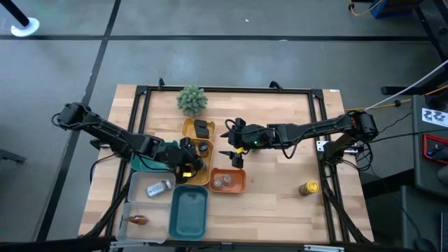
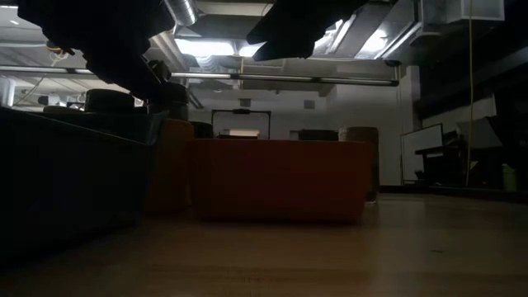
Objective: Sort spices by type
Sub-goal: Put the black seasoning bottle into the bottom yellow bin
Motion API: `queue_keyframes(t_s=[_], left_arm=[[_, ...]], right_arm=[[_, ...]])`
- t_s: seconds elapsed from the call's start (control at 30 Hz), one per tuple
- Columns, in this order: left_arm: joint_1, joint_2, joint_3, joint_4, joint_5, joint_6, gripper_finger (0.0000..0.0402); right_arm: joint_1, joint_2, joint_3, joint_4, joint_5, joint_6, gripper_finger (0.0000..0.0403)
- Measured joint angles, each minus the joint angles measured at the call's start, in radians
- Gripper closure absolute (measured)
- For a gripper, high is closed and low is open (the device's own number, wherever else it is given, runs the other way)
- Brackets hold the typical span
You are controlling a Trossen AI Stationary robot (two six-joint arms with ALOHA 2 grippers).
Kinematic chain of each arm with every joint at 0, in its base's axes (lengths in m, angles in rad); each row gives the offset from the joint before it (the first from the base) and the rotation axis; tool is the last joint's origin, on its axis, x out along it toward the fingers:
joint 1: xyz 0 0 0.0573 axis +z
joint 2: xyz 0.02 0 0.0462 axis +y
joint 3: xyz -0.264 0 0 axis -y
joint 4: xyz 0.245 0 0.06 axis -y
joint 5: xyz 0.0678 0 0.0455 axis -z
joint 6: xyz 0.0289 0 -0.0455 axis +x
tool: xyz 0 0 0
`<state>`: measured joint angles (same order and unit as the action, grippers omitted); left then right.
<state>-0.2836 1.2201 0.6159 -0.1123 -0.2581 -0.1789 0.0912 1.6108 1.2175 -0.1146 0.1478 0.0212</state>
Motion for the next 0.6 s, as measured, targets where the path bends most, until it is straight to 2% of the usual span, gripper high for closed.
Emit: queue_keyframes(t_s=[0.2,0.6], left_arm=[[0.0,0.0,0.0,-0.003,0.0,0.026,0.0197],[0.0,0.001,0.0,-0.005,0.001,0.023,0.0148]], right_arm=[[0.0,0.0,0.0,0.0,0.0,0.0,0.0105],[0.0,0.0,0.0,0.0,0.0,0.0,0.0105]])
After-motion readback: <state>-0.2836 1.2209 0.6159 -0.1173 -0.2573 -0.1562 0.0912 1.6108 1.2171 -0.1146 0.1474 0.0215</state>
